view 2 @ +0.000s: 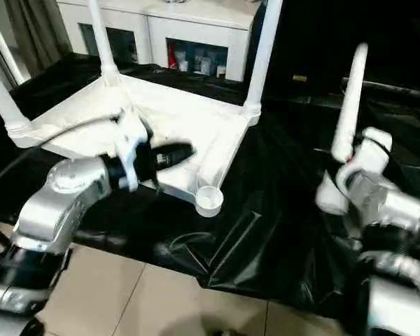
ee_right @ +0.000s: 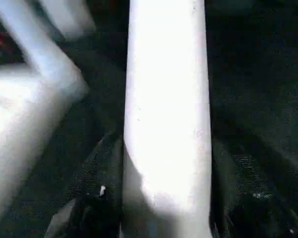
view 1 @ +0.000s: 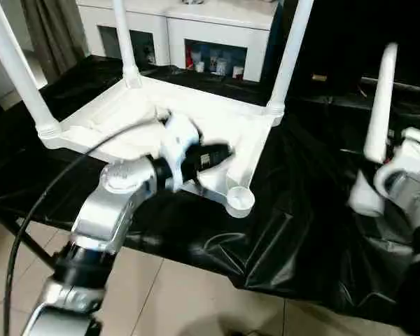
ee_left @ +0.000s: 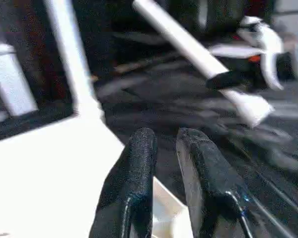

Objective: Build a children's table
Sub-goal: Pick table leg

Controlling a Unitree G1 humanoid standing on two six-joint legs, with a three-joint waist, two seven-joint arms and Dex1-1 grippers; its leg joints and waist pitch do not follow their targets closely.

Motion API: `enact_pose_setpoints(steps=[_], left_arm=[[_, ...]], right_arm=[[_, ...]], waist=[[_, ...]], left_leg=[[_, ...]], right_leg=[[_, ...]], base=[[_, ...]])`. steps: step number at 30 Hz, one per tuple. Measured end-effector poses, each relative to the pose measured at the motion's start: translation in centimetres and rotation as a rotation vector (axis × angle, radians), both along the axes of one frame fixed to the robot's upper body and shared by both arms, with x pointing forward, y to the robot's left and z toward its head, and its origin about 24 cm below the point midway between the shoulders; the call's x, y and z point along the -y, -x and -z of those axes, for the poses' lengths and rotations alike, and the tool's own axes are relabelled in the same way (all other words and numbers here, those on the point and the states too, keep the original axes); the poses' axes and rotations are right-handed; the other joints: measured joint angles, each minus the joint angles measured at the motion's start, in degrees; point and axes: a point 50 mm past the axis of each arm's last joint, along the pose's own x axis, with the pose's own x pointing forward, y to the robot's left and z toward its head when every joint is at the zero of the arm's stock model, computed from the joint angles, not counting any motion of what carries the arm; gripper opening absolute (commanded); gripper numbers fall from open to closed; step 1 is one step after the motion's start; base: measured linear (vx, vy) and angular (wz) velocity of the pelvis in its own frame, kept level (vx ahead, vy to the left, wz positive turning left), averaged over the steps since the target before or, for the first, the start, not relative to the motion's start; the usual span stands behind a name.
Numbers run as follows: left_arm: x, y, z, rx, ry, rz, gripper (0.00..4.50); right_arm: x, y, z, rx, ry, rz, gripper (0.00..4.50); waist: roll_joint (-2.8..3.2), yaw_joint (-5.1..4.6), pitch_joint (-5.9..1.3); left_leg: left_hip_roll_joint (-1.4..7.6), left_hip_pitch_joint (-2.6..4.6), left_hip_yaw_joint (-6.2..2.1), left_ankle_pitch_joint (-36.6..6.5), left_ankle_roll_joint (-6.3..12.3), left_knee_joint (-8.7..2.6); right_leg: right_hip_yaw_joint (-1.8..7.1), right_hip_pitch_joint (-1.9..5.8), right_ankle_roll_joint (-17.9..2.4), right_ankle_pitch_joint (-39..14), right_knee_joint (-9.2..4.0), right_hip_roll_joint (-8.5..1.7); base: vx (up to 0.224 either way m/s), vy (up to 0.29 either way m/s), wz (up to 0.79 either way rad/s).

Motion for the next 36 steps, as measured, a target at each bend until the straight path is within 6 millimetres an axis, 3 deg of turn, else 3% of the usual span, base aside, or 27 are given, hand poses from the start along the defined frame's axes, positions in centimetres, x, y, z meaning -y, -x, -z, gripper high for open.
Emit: enact_pose_setpoints(steps=[3,6,8,9,12,14,18,21,32,36], left_arm=[[0.3,-0.9,-1.4,-0.008,0.126,-0.061,1.04],[1.0,-1.6,-3.1,-0.031,0.243,-0.082,1.04],[1.7,-1.7,-3.8,-0.051,0.282,-0.057,1.04],[2.0,-1.7,-4.0,-0.073,0.304,-0.039,1.38],[2.5,-1.6,-4.1,-0.152,0.332,0.006,1.38],[2.9,-1.7,-4.2,-0.173,0.342,0.013,1.61],[2.8,-2.1,-4.6,-0.171,0.332,-0.021,1.8],[2.6,-2.2,-4.4,-0.171,0.31,-0.049,2.22],[2.2,-2.4,-3.4,-0.261,0.287,-0.125,2.51],[1.9,-2.1,-3.3,-0.332,0.371,-0.1,2.86]], right_arm=[[-2.9,0.8,-2.5,0.263,-0.058,-0.172,1.86],[-8.0,2.0,-3.8,0.397,-0.112,-0.452,1.86],[-10.3,2.5,-3.8,0.406,-0.137,-0.574,1.86],[-11.3,2.8,-3.7,0.405,-0.147,-0.633,1.86],[-13.3,4.0,-3.0,0.39,-0.138,-0.768,1.86],[-14.7,4.6,-2.1,0.362,-0.143,-0.848,1.86],[-15.0,4.8,-1.8,0.339,-0.102,-0.866,1.86],[-15.0,4.8,-1.6,0.326,-0.082,-0.868,1.86],[-15.9,5.1,-0.9,0.296,-0.041,-0.896,1.86],[-16.1,5.0,-1.1,0.311,-0.033,-0.905,1.86]], waist=[[0.02,0.23,-0.01],[0.03,0.27,-0.01],[0.03,0.43,-0.01],[0.02,0.54,-0.01],[-0.03,1.08,-0.01],[-0.04,1.42,0.0],[-0.14,1.61,0.01],[-0.17,1.6,0.02],[-0.36,1.63,0.06],[-0.49,1.6,0.11]], left_leg=[[0.05,-0.26,-0.14,0.0,0.03,-0.01],[0.12,-0.26,-0.23,0.0,0.1,0.0],[0.12,-0.27,-0.24,0.0,0.1,0.0],[0.11,-0.28,-0.24,0.0,0.09,0.0],[0.12,-0.27,-0.24,0.0,0.08,0.01],[0.12,-0.31,-0.26,0.0,0.08,0.02],[0.1,-0.32,-0.26,0.0,0.11,0.06],[0.1,-0.34,-0.29,0.0,0.11,0.05],[0.1,-0.38,-0.32,0.0,0.11,0.05],[0.1,-0.4,-0.33,0.0,0.1,0.05]], right_leg=[[-0.17,-0.01,0.0,0.0,-0.18,-0.01],[-0.27,0.06,0.0,0.0,-0.26,0.0],[-0.29,0.1,-0.1,0.0,-0.3,-0.02],[-0.29,0.1,-0.1,0.0,-0.31,-0.03],[-0.31,0.14,0.0,0.0,-0.31,-0.03],[-0.32,0.13,0.0,0.0,-0.33,-0.04],[-0.32,0.19,0.0,0.0,-0.33,-0.06],[-0.33,0.18,0.0,0.0,-0.33,-0.06],[-0.35,0.16,0.1,0.0,-0.34,-0.06],[-0.36,0.14,0.1,0.0,-0.35,-0.06]], base=[[0.0,0.0,0.0],[0.0,0.0,0.0],[0.0,0.0,0.0],[0.0,0.0,0.0],[0.0,0.0,0.0],[0.0,0.0,0.0],[0.0,0.0,0.0],[0.0,0.0,0.0],[0.0,0.0,0.0],[0.0,0.0,0.0]])
